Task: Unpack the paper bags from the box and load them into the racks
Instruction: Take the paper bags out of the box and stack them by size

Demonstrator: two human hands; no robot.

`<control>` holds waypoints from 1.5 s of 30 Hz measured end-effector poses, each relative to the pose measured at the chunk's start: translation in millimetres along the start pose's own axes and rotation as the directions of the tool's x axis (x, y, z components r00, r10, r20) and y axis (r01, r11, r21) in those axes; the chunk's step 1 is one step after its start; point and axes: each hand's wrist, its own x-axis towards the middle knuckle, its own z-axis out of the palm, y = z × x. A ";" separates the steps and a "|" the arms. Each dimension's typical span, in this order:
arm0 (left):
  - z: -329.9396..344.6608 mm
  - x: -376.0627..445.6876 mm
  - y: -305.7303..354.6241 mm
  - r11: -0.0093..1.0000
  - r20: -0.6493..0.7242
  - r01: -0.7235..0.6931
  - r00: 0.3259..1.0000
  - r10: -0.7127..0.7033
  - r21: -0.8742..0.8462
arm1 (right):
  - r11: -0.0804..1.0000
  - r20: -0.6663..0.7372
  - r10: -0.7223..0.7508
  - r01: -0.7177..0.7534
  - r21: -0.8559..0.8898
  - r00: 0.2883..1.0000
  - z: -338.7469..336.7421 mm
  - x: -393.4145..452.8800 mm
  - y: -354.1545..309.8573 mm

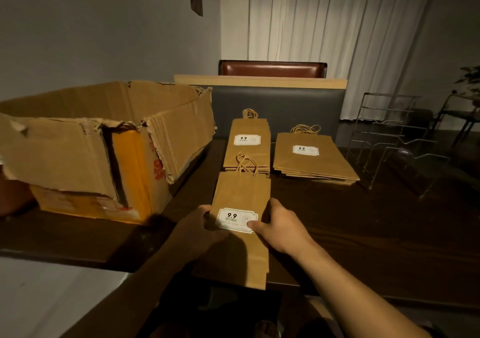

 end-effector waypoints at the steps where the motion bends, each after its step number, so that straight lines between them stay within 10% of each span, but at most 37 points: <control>1: -1.4 -0.1 3.1 0.996 -0.002 -0.040 0.999 0.040 0.081 | 0.998 -0.007 -0.002 0.002 -0.070 1.000 1.6 2.9 -3.4; 11: 1.4 -8.5 1.4 0.957 0.082 -0.184 0.982 0.169 0.225 | 0.999 0.222 0.010 -0.002 -0.039 0.975 -14.4 -16.3 2.1; 29: -9.5 6.0 8.5 0.963 -0.114 -0.235 0.962 0.250 0.132 | 0.929 -0.225 -0.368 0.367 -0.047 0.902 -14.2 -11.5 2.1; 45: -20.6 -17.5 -40.5 0.950 0.061 -0.217 0.976 0.209 0.224 | 0.855 0.190 -0.459 0.489 -0.171 0.868 7.6 12.4 4.3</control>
